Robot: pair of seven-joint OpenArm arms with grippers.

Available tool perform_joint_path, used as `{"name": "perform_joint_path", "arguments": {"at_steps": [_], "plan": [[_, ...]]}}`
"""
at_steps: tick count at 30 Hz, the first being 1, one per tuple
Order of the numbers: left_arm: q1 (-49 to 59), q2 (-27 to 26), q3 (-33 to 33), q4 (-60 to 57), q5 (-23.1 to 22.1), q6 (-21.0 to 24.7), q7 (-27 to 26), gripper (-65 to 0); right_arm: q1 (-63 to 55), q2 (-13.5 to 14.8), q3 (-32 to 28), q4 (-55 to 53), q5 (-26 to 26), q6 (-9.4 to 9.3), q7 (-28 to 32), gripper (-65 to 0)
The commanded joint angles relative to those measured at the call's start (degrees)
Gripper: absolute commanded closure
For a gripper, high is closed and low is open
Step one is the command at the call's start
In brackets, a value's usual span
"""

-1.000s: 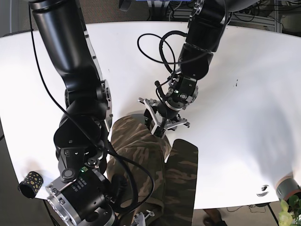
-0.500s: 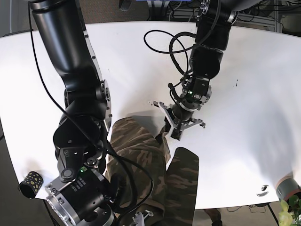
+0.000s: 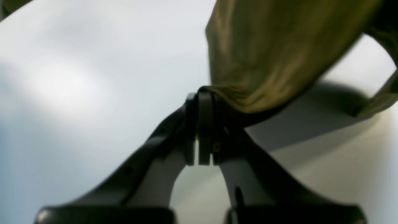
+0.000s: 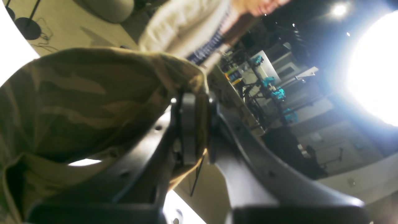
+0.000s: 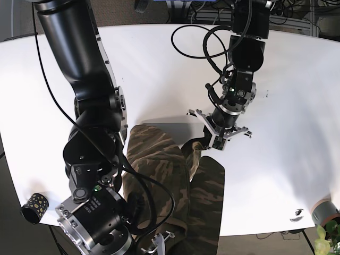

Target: Fold the T-shirt properly

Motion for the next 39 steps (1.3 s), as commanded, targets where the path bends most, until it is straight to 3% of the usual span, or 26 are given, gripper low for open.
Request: {"name": "perform_joint_path", "arguments": {"at_steps": [1, 5, 10, 14, 17, 23, 25, 31, 33, 39], "plan": [[1.45, -2.14, 0.12, 5.57, -0.26, -0.13, -1.09, 0.0, 2.23, -0.08, 0.27, 0.54, -0.37, -0.53, 1.71, 0.0], [4.26, -4.86, -0.93, 11.28, -0.35, -0.04, 1.37, 0.0, 2.23, -0.08, 0.27, -0.52, -0.45, -0.53, 1.89, 0.0], [7.16, -5.21, -8.40, 16.03, -0.35, -0.21, 1.90, 0.0, 1.96, 0.89, 0.35, -3.86, -0.45, -0.53, 3.03, 0.0], [7.16, -5.30, -15.00, 18.67, -0.35, -4.17, 4.19, 0.0, 1.79, 1.15, 0.62, -7.81, -0.45, -0.53, 4.52, 0.0], [6.90, -5.30, -18.78, 19.20, -0.35, -8.13, 6.12, 0.0, 1.79, 0.63, 4.84, -10.19, -0.01, -0.53, 4.52, 0.0], [6.02, -4.86, -19.57, 19.20, -0.35, -13.14, 6.74, -1.0, 3.81, -1.75, 8.62, -13.88, -0.37, -0.53, 4.61, 0.0], [6.11, -4.51, -18.60, 19.02, -0.35, -13.49, 6.82, -5.3, 4.16, -1.84, 8.53, -13.97, -0.37, -0.53, 4.61, 0.0], [6.37, -2.31, -11.13, 18.67, -0.26, -13.14, 6.82, -33.6, 4.69, -1.92, 8.44, -13.97, -0.10, -0.53, 4.61, 0.0], [6.11, -1.08, -9.02, 16.82, -0.26, -13.14, 6.74, -40.4, 4.86, -1.92, 8.44, -14.05, -0.01, -0.53, 4.61, 0.0], [1.53, 2.17, -5.85, 8.65, -0.17, -13.05, 6.65, -42.8, 4.86, -2.01, 8.44, -13.79, -0.01, -0.53, 4.70, 0.0]]}}
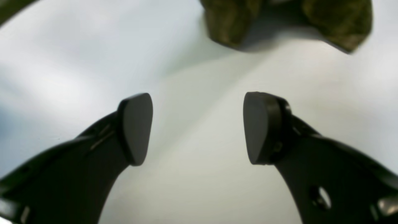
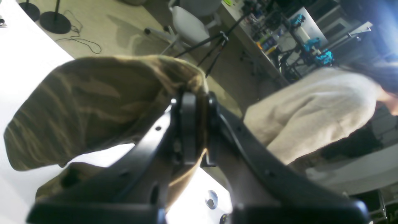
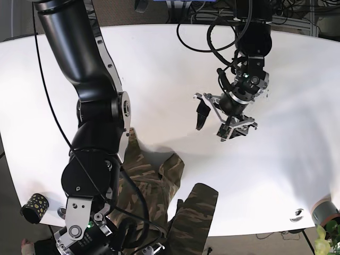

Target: Fold the T-shirt properly

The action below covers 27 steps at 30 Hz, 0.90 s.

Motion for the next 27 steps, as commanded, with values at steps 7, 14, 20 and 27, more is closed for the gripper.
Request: {"name": "perform_joint_path", "arguments": {"at_steps": [7, 14, 20, 27], "plan": [[-10.24, 3.89, 1.06, -13.08, -0.52, 7.86, -1.99, -43.2, 3.29, -0.26, -0.13, 2.52, 0.38, -0.53, 1.90, 0.0], [-17.10, 6.09, 3.43, -23.98, -0.70, 9.80, -3.31, -43.2, 5.32, -1.14, -0.13, 2.88, 0.38, -0.53, 1.81, 0.0], [-17.98, 6.17, 8.09, -30.22, -0.70, 9.80, -11.13, -43.3, 5.58, -1.49, -0.13, 2.88, 0.38, -0.53, 1.81, 0.0], [-17.80, 6.17, 10.99, -31.37, -0.70, 9.80, -11.57, -43.3, 5.58, -1.49, -0.13, 2.88, 0.38, -0.53, 1.81, 0.0]]}}
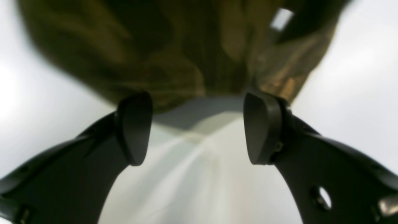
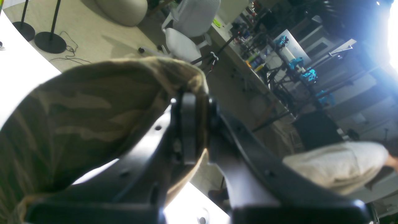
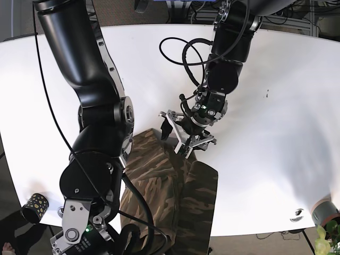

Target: Fold the T-shirt properly

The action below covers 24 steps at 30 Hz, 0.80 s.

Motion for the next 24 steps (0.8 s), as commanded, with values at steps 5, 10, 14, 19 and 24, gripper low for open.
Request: {"name": "perform_joint_path", "arguments": {"at_steps": [5, 10, 14, 19, 24], "plan": [[-1.65, 0.46, 0.22, -2.29, -0.41, 0.03, -2.02, -43.3, 2.47, -0.07, 0.03, 0.67, 0.23, -0.51, 1.81, 0.0], [-3.24, 0.46, 0.22, -8.01, -0.41, 4.42, -6.94, -43.5, 2.47, -0.07, 0.03, 0.67, 0.31, -0.51, 1.81, 0.0], [-5.35, 0.46, 0.22, -13.81, -0.41, 10.40, -11.51, -43.6, 2.39, -0.16, 0.03, 0.67, 0.31, -0.51, 1.81, 0.0], [-7.72, 0.46, 0.22, -19.35, -0.41, 11.81, -14.59, -43.6, 2.39, -0.16, 0.03, 0.67, 0.31, -0.51, 1.81, 0.0], [-7.98, 0.46, 5.23, -20.49, -0.59, 8.20, -14.68, -43.6, 2.39, -0.16, 0.03, 0.67, 0.31, -0.51, 1.81, 0.0]]}}
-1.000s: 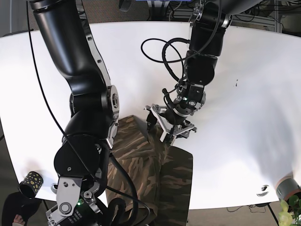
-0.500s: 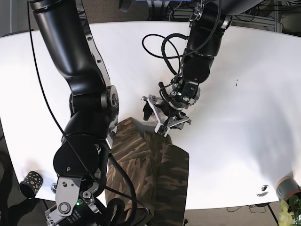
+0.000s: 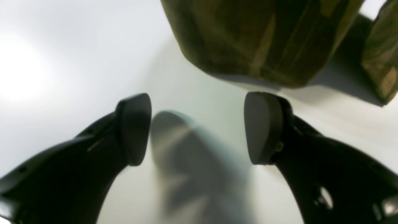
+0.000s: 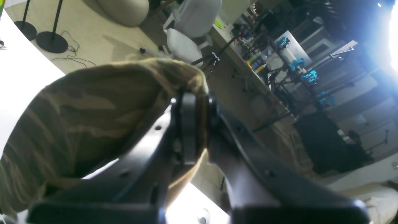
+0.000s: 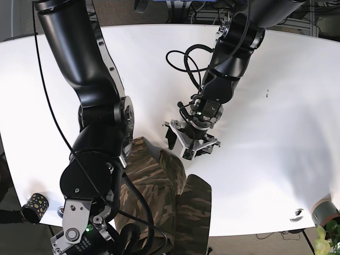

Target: Fold the T-shirt properly

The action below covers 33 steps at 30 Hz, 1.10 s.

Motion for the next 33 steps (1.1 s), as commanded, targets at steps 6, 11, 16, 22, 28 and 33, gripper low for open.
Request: {"name": "perform_joint_path", "arguments": {"at_steps": [6, 11, 16, 22, 28, 33], "plan": [[1.36, 0.68, 3.33, 2.76, 0.31, -4.77, 1.32, -43.5, 2.56, -0.14, 0.03, 0.71, 0.31, -0.51, 1.84, 0.0], [4.17, 0.68, 3.25, 8.21, 0.31, -4.68, 1.32, -43.5, 2.47, -0.14, 0.12, 0.71, 0.31, -0.51, 1.84, 0.0], [5.49, 0.68, 3.60, 11.99, 0.39, 0.51, 1.23, -43.5, 2.03, -0.14, 0.20, 0.71, 0.31, -0.51, 1.84, 0.0], [4.79, 0.68, 6.94, 11.99, 0.39, 7.36, 1.06, -43.6, 1.68, -0.14, 0.12, 0.71, 0.31, -0.51, 1.92, 0.0], [3.03, 0.68, 10.10, 10.85, 0.39, 10.44, 0.97, -47.6, 1.68, -0.14, 0.12, 0.71, 0.31, -0.51, 1.92, 0.0], [2.77, 0.68, 10.37, 10.32, 0.39, 10.62, 0.88, -51.4, 1.68, -0.14, 0.12, 0.71, 0.31, -0.51, 1.92, 0.0]]}}
